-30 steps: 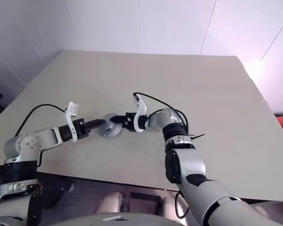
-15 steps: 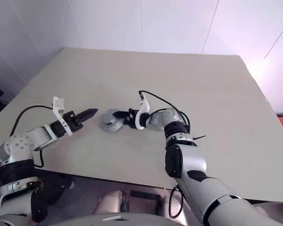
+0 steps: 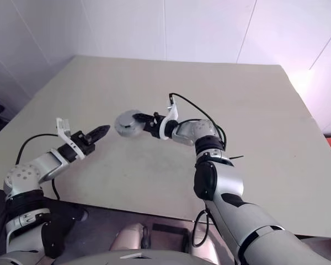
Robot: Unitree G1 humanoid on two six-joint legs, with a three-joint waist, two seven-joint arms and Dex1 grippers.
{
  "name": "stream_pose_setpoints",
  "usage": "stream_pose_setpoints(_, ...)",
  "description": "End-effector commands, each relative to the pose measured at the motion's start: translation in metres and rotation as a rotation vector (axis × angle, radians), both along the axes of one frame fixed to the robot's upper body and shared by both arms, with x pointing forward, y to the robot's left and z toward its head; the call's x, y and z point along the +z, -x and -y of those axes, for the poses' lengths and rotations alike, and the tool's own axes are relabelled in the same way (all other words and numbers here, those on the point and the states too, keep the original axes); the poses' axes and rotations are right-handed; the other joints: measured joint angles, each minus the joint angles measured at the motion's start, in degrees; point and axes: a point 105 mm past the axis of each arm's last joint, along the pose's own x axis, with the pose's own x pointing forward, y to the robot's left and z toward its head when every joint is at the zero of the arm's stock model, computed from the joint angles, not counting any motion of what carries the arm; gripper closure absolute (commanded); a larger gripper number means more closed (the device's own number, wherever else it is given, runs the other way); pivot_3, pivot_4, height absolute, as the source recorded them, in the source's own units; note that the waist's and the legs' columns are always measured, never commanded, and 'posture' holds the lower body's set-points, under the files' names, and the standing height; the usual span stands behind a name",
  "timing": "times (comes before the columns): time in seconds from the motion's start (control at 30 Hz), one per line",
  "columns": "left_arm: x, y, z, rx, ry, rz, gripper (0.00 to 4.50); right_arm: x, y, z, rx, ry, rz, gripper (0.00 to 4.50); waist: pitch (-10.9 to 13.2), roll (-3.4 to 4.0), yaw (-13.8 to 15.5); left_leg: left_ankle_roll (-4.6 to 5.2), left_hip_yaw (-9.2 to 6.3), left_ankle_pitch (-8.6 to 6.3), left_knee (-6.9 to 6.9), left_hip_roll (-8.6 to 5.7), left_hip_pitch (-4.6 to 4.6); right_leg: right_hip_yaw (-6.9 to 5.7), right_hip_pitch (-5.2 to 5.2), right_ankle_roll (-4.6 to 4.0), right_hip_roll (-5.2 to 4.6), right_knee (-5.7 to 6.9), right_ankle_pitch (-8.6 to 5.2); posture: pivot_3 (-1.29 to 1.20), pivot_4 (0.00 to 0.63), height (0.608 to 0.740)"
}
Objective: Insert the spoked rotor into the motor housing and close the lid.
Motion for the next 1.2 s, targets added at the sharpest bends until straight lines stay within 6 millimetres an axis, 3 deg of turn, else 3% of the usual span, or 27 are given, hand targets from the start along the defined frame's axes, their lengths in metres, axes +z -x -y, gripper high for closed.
stream_pose_setpoints(0.03,0.01,0.001,-0.004,0.018,0.05,0.043,4.5,0.05,-0.009,-0.003,-0.007,-0.132,0.118,2.42,0.0,0.0,0.04,0.0,0.0,0.0,0.0,0.0,0.0,0.0,0.0,0.0,0.0,0.0,0.0,0.0,0.0,0.74)
stream_pose_setpoints(0.13,0.007,0.002,-0.007,0.033,0.072,0.04,4.5,0.055,-0.01,-0.002,-0.012,-0.144,0.122,2.42,0.0,0.0,0.05,0.0,0.0,0.0,0.0,0.0,0.0,-0.01,0.0,0.0,0.0,0.0,0.0,0.0,0.0,0.74)
stream_pose_setpoints(0.37,0.0,0.001,-0.015,0.075,0.077,0.025,2.24,0.053,-0.013,0.002,-0.032,-0.123,0.119,2.42,0.01,-0.01,0.24,0.0,0.0,0.0,0.01,-0.01,-0.01,-0.01,0.0,0.0,0.0,-0.01,0.0,0.0,0.0,0.74)
stream_pose_setpoints(0.53,-0.003,0.002,-0.011,0.028,0.232,-0.042,0.63,0.053,-0.013,0.003,-0.024,-0.121,0.12,2.42,0.01,-0.01,0.41,0.0,0.0,0.0,0.01,0.0,-0.01,-0.01,-0.01,0.01,0.0,0.0,0.01,0.0,0.0,0.74)
stream_pose_setpoints(0.77,0.019,0.001,0.005,-0.088,0.409,0.02,0.63,0.055,0.003,-0.004,0.088,-0.121,0.127,2.42,0.01,-0.01,1.17,-0.01,-0.01,0.0,0.01,0.01,-0.03,-0.01,-0.04,0.02,0.0,0.02,0.02,0.0,0.0,0.74)
stream_pose_setpoints(1.2,0.025,-0.002,0.052,-0.234,0.462,-0.008,0.63,0.059,0.013,-0.005,0.133,-0.119,0.168,2.42,0.01,-0.02,1.57,-0.02,-0.02,0.0,0.04,0.0,-0.03,0.0,-0.01,0.08,0.0,0.01,0.05,0.0,0.0,0.74)
